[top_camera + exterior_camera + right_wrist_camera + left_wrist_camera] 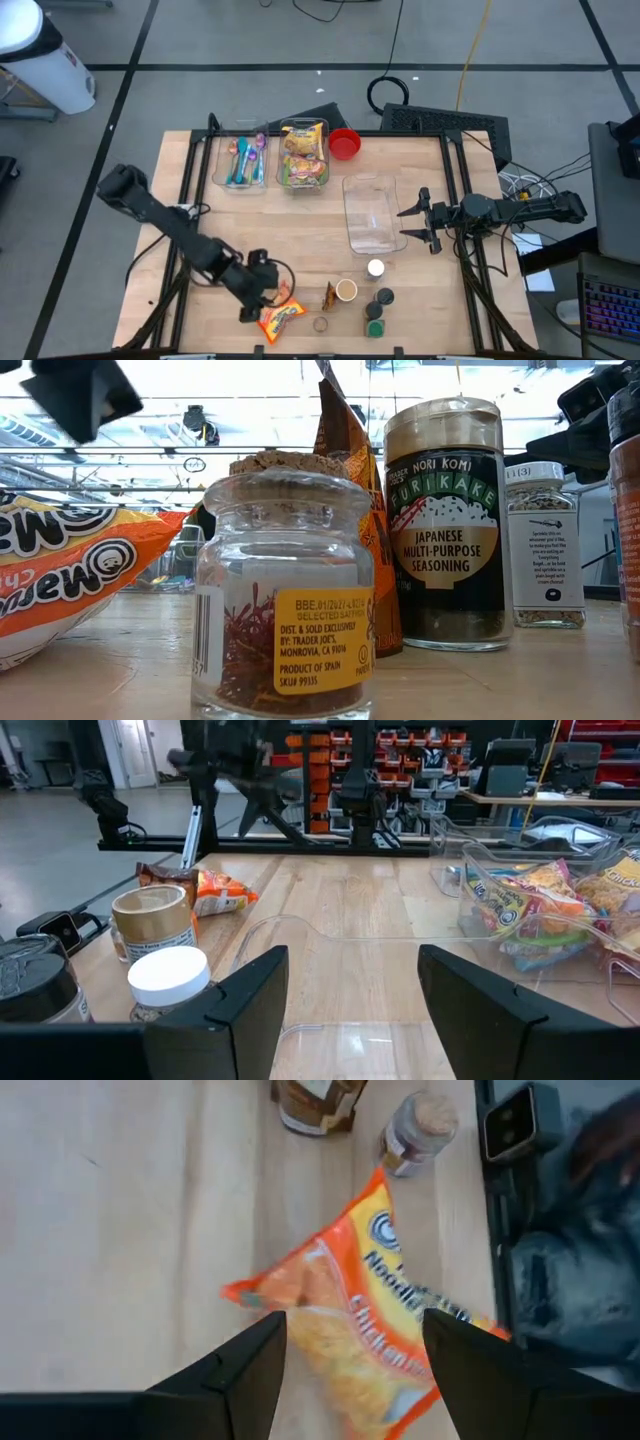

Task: Pick & Place Food Item
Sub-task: Put the orange noodle pack into the top right transparent bin

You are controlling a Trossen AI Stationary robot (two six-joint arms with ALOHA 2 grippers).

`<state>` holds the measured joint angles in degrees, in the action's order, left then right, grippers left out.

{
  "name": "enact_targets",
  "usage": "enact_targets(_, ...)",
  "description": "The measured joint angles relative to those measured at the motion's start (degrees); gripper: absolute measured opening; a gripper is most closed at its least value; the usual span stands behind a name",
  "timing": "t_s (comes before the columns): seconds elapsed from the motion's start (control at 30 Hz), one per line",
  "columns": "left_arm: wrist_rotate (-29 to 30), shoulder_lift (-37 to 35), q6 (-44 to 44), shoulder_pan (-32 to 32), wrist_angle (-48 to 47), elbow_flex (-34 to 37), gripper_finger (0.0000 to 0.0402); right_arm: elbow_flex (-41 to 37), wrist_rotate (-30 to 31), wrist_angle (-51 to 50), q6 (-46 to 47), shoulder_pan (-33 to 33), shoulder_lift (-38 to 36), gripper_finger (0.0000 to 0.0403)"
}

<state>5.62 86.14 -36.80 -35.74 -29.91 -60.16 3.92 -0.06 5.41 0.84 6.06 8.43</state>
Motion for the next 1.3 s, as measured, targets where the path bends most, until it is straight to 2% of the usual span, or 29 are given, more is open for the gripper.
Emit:
enact_targets(0.13, -0.56, 3.87, -7.18, -0.83, 3.03, 0.00, 0.0244, 0.00, -0.01, 0.00, 0.00, 0.01, 0.02, 0.0215)
enact_targets(0.43, -1.65, 10.71, -11.74, -0.80, 4.49, -0.02, 0.0244, 0.00, 0.00, -0.02, 0.00, 0.00, 0.02, 0.0217)
enact_targets(0.77, -2.75, 11.52, -13.51, -0.66, 4.70, -0.02, 0.0236, 0.00, -0.01, -0.02, 0.00, 0.00, 0.02, 0.0219)
enact_targets(0.9, -2.74, 11.52, -13.52, -0.32, 4.56, -0.02, 0.0190, 0.00, 0.01, -0.04, 0.00, 0.01, 0.00, 0.0216)
enact_targets(1.23, -5.63, 11.50, -10.89, 1.67, 4.52, -0.02, 0.0019, 0.00, 0.01, -0.02, 0.00, 0.01, 0.00, 0.0219)
enact_targets(1.3, -6.54, 11.47, -9.91, 2.33, 4.52, -0.02, 0.0008, 0.00, -0.01, -0.02, 0.00, 0.00, 0.02, 0.0218)
